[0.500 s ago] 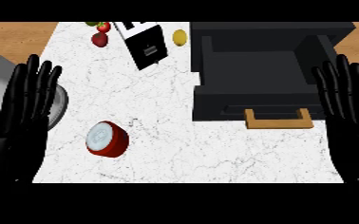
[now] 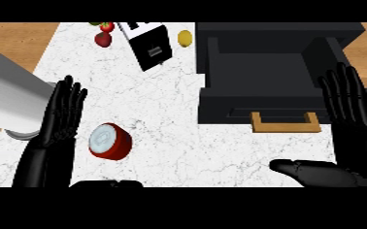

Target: Pick up the can, place it into the drawer and close the drawer

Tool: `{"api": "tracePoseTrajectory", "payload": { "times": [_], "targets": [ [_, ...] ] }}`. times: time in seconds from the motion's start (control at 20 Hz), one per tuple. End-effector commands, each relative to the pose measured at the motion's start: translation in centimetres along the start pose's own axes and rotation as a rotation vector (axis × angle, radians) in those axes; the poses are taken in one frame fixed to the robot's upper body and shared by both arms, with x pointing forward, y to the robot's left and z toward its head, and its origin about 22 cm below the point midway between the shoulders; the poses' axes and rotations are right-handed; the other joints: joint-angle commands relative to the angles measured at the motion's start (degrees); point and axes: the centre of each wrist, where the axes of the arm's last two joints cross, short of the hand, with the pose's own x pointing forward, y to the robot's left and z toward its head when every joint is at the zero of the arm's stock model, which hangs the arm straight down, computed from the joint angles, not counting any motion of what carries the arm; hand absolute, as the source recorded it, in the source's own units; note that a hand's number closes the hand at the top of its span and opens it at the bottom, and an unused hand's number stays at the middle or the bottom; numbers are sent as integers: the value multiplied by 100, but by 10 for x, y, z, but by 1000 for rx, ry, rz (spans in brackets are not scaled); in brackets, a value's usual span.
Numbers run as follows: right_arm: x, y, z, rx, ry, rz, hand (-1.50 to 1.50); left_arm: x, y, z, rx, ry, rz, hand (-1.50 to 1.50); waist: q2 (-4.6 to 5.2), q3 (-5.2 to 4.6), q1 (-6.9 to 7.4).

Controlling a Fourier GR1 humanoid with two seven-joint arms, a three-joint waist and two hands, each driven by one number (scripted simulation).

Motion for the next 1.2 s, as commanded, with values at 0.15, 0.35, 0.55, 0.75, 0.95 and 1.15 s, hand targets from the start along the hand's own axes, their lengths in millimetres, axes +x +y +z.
{"api": "tracePoseTrajectory", "payload": {
  "times": [0.15, 0.35, 0.55, 0.75, 0.95, 1.15],
  "targets": [
    [14, -10, 10, -33, 143, 12, -150, 10, -16, 16, 53, 205, -25, -150, -6, -10, -21],
    [4, -11, 16, -42, 146, 22, -150, 32, -27, 22, 53, 184, -33, -150, -4, -9, -14],
    [-24, -26, 35, -59, 145, 23, -150, 33, -21, 37, 80, 213, 10, -150, -5, -8, -10],
    [-22, -22, 46, -47, 146, 31, -150, 36, -11, 48, 116, 235, -2, -150, -9, -9, 4],
    [-20, -35, 58, -52, 144, 20, -150, 26, -12, 27, 146, 263, -5, -150, -4, -9, -27],
    [-38, -47, 50, -50, 146, 20, -150, -4, -10, 19, 150, 263, -7, -150, 2, -10, -18]
  ]
}}
